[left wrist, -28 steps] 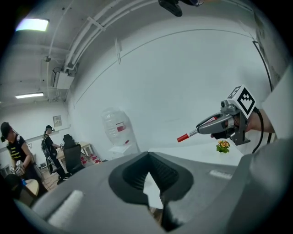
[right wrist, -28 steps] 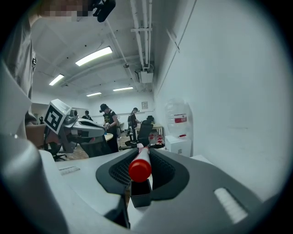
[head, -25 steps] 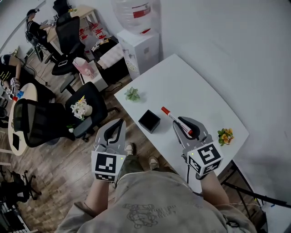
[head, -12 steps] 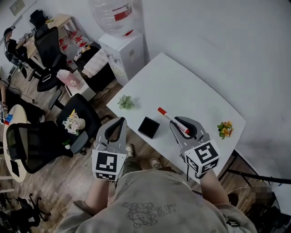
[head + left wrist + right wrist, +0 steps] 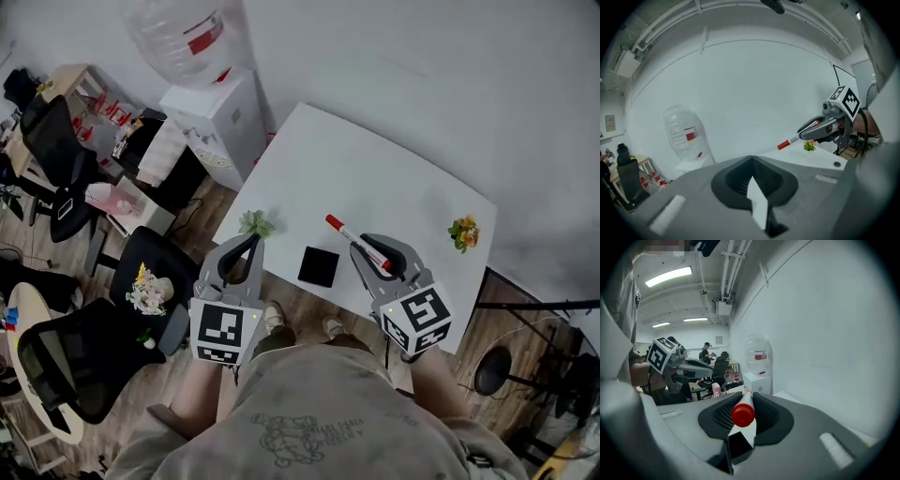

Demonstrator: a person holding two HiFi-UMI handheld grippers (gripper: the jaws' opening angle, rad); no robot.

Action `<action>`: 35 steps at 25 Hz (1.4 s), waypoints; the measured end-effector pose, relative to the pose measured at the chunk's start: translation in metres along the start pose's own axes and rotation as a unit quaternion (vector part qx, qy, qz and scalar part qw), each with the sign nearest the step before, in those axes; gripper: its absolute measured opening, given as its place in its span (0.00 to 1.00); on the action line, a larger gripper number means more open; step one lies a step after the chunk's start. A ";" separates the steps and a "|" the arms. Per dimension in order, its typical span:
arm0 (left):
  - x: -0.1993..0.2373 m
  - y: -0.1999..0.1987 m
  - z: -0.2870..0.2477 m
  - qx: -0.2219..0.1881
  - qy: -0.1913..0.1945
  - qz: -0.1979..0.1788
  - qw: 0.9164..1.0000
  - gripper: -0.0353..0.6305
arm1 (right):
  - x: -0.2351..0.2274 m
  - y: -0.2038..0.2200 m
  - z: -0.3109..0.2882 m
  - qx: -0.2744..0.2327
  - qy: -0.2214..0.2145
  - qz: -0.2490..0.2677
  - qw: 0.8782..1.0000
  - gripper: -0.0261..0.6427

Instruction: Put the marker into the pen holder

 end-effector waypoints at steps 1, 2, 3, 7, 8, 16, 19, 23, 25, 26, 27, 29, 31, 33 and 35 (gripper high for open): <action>0.003 0.000 -0.001 0.000 0.010 -0.004 1.000 0.05 | 0.002 -0.001 0.001 0.001 0.010 -0.002 1.000 0.19; 0.006 0.001 -0.002 0.000 0.019 -0.009 1.000 0.05 | 0.004 -0.001 0.002 0.001 0.019 -0.005 1.000 0.19; 0.009 0.002 -0.003 0.000 0.027 -0.013 1.000 0.05 | 0.005 0.000 0.003 0.002 0.028 -0.008 1.000 0.19; 0.015 0.005 -0.010 0.002 0.055 -0.020 0.998 0.05 | 0.010 0.005 0.006 0.015 0.051 -0.013 0.999 0.19; 0.015 0.005 -0.012 0.002 0.060 -0.021 0.998 0.05 | 0.011 0.007 0.006 0.020 0.057 -0.004 0.998 0.19; 0.009 0.013 -0.032 0.014 0.090 -0.020 0.996 0.05 | 0.022 0.032 -0.011 0.106 0.047 0.073 0.991 0.19; 0.005 0.021 -0.038 0.025 0.094 -0.014 0.995 0.05 | 0.028 0.052 -0.020 0.142 0.020 0.087 0.986 0.19; -0.001 0.036 -0.045 0.042 0.099 0.000 0.994 0.05 | 0.033 0.079 -0.031 0.186 -0.008 0.094 0.978 0.19; -0.004 0.044 -0.047 0.050 0.101 0.006 0.994 0.05 | 0.034 0.093 -0.037 0.210 -0.017 0.098 0.973 0.19; -0.006 0.047 -0.048 0.054 0.103 0.009 0.993 0.05 | 0.035 0.100 -0.040 0.221 -0.021 0.101 0.970 0.19; -0.008 0.050 -0.049 0.058 0.105 0.011 0.993 0.05 | 0.036 0.106 -0.042 0.230 -0.025 0.102 0.967 0.19; -0.013 0.056 -0.051 0.065 0.109 0.015 0.992 0.05 | 0.038 0.117 -0.047 0.246 -0.034 0.103 0.963 0.19; -0.016 0.064 -0.052 0.072 0.112 0.021 0.991 0.05 | 0.041 0.126 -0.051 0.258 -0.043 0.104 0.959 0.19; -0.017 0.071 -0.054 0.080 0.113 0.028 0.990 0.06 | 0.043 0.135 -0.056 0.270 -0.051 0.108 0.955 0.19; -0.018 0.079 -0.055 0.086 0.114 0.035 0.989 0.06 | 0.046 0.143 -0.061 0.282 -0.059 0.113 0.951 0.19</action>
Point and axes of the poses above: the fingertips, and each gripper's own axes: z backward along the fingers, x to its left, y out of its underside, the point moved 5 cm from there along z, backward along the fingers, and after that the axes turned 14 degrees about y, right-handed, at the moved point
